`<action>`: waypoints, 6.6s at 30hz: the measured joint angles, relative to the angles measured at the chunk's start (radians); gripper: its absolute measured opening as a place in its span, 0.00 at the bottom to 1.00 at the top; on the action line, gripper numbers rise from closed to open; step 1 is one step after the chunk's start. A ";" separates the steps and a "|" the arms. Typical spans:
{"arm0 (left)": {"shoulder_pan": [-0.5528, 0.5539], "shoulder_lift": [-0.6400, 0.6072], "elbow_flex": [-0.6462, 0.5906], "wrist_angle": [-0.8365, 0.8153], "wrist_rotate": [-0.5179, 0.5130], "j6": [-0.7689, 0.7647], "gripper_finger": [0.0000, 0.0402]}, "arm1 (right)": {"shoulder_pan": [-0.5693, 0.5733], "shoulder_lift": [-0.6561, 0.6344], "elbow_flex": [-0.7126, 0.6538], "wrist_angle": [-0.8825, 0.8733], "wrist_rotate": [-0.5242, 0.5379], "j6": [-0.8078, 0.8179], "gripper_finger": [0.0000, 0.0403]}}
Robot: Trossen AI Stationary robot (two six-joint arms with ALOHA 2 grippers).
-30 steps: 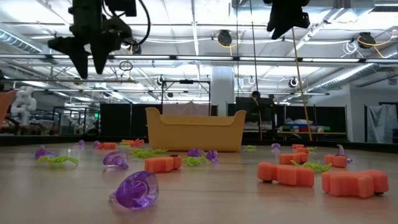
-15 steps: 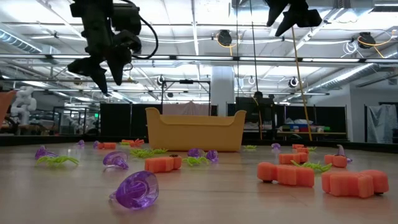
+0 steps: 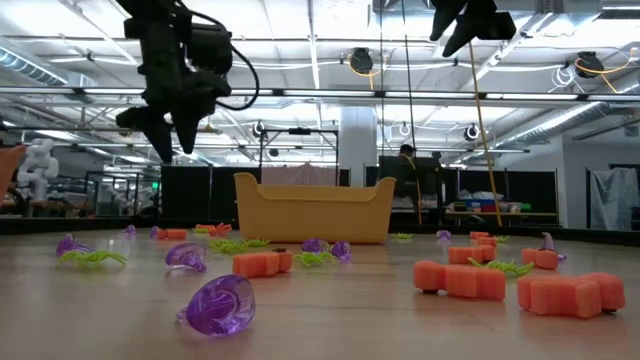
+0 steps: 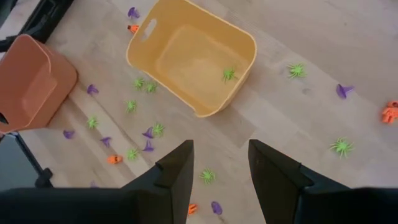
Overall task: Sort Halloween decoration
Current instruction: Put the violet witch hat toy into the blue bin
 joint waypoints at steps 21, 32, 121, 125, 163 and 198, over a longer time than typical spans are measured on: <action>0.013 0.049 -0.072 -0.044 -0.075 0.641 0.49 | 0.000 0.000 0.000 -0.001 0.075 -0.104 0.35; 0.014 -0.063 -0.218 0.037 -0.119 0.780 0.49 | 0.043 0.005 0.000 -0.005 0.070 -0.079 0.35; -0.067 0.131 -0.284 0.193 -0.250 -0.183 0.10 | 0.048 0.006 0.000 0.034 0.205 -0.073 0.35; -0.079 0.131 -0.305 0.191 -0.257 -0.183 0.10 | 0.048 0.006 0.000 0.034 0.205 -0.073 0.35; -0.145 -0.183 -0.036 0.181 -0.068 -0.157 0.00 | 0.048 0.006 0.000 0.097 0.198 -0.120 0.35; -0.224 -0.227 0.185 0.900 0.311 0.036 0.00 | 0.057 0.006 0.000 0.454 0.040 -0.256 0.35</action>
